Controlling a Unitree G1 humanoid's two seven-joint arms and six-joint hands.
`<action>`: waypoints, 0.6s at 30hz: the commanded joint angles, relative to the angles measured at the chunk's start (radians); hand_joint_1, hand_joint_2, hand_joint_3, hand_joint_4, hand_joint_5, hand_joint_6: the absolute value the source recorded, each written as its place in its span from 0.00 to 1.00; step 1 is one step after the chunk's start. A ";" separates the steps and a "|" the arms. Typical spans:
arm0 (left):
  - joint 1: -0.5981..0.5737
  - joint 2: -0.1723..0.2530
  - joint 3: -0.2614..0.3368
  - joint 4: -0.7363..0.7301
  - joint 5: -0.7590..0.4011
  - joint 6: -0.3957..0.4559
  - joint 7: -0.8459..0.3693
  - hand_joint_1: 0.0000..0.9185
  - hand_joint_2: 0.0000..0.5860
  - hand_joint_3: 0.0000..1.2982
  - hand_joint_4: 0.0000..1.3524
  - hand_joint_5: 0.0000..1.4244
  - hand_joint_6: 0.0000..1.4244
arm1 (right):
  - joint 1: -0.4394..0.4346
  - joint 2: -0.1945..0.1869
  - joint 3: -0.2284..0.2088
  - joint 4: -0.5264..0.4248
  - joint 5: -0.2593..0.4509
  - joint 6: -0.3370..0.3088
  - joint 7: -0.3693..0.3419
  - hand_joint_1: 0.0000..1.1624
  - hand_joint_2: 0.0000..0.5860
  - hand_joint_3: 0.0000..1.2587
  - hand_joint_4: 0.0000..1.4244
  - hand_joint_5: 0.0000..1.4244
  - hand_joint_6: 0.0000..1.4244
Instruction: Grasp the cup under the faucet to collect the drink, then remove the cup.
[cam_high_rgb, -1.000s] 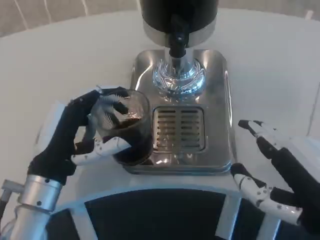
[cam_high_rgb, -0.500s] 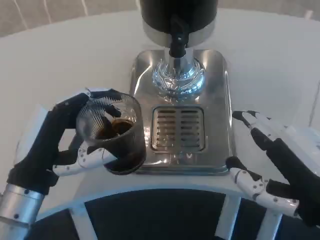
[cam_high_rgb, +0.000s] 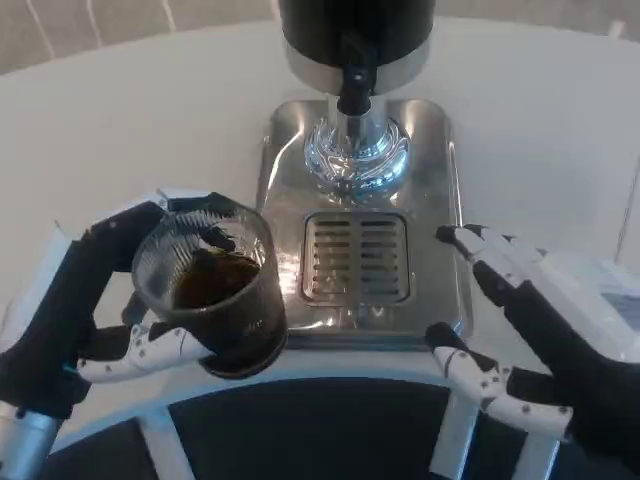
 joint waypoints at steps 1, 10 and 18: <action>0.036 0.016 0.020 -0.050 -0.047 -0.044 -0.028 0.64 0.14 0.74 0.86 0.96 1.00 | 0.009 0.003 0.043 -0.010 -0.035 -0.035 0.014 0.34 0.86 0.03 0.00 0.00 0.00; 0.092 0.020 0.036 -0.095 -0.087 -0.061 -0.078 0.64 0.14 0.74 0.86 0.96 1.00 | 0.051 0.043 0.114 -0.032 -0.125 -0.093 0.033 0.35 0.88 0.02 0.00 0.00 0.00; 0.133 0.011 0.041 -0.124 -0.083 -0.061 -0.096 0.63 0.13 0.74 0.86 0.96 1.00 | 0.092 0.075 0.143 -0.041 -0.166 -0.141 0.049 0.35 0.88 0.02 0.00 0.00 0.00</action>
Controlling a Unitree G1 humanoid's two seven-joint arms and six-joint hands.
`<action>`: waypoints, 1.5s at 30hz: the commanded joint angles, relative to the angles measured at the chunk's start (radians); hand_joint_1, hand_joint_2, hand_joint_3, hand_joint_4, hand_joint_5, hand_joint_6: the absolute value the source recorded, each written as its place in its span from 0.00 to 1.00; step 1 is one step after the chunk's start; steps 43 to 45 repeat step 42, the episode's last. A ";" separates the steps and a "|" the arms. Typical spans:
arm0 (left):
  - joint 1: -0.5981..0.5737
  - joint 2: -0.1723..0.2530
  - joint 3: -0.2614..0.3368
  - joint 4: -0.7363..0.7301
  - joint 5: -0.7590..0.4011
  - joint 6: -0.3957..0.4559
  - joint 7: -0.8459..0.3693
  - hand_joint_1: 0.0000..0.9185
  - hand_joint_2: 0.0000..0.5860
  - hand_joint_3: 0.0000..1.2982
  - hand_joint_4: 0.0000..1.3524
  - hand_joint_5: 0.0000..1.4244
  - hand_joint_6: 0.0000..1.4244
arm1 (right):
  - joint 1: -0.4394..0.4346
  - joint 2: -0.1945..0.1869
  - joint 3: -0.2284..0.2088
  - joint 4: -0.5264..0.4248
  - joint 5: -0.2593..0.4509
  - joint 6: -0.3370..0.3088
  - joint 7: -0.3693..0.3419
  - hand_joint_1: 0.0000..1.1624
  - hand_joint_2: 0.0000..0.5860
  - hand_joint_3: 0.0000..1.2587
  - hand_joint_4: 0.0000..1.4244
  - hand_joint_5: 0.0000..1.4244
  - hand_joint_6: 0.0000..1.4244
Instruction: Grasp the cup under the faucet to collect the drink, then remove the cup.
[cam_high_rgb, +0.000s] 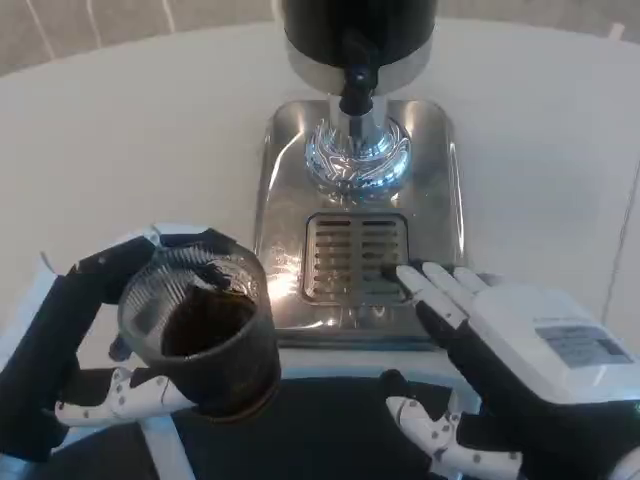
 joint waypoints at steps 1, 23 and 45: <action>0.018 -0.003 0.008 -0.041 -0.010 -0.032 -0.003 0.63 0.13 0.74 0.86 0.96 1.00 | 0.032 0.021 0.019 -0.018 -0.023 -0.036 0.016 0.35 0.88 0.02 0.00 0.00 0.00; 0.058 -0.009 0.028 -0.060 0.008 -0.028 -0.002 0.63 0.12 0.74 0.86 0.96 1.00 | 0.076 0.115 0.057 -0.010 -0.094 -0.119 0.039 0.36 0.89 0.01 0.00 0.00 0.00; 0.057 -0.004 0.025 -0.061 0.004 -0.018 -0.010 0.64 0.11 0.74 0.86 0.96 1.00 | 0.075 0.133 0.034 -0.001 -0.086 -0.134 0.044 0.36 0.88 0.01 0.00 0.00 0.00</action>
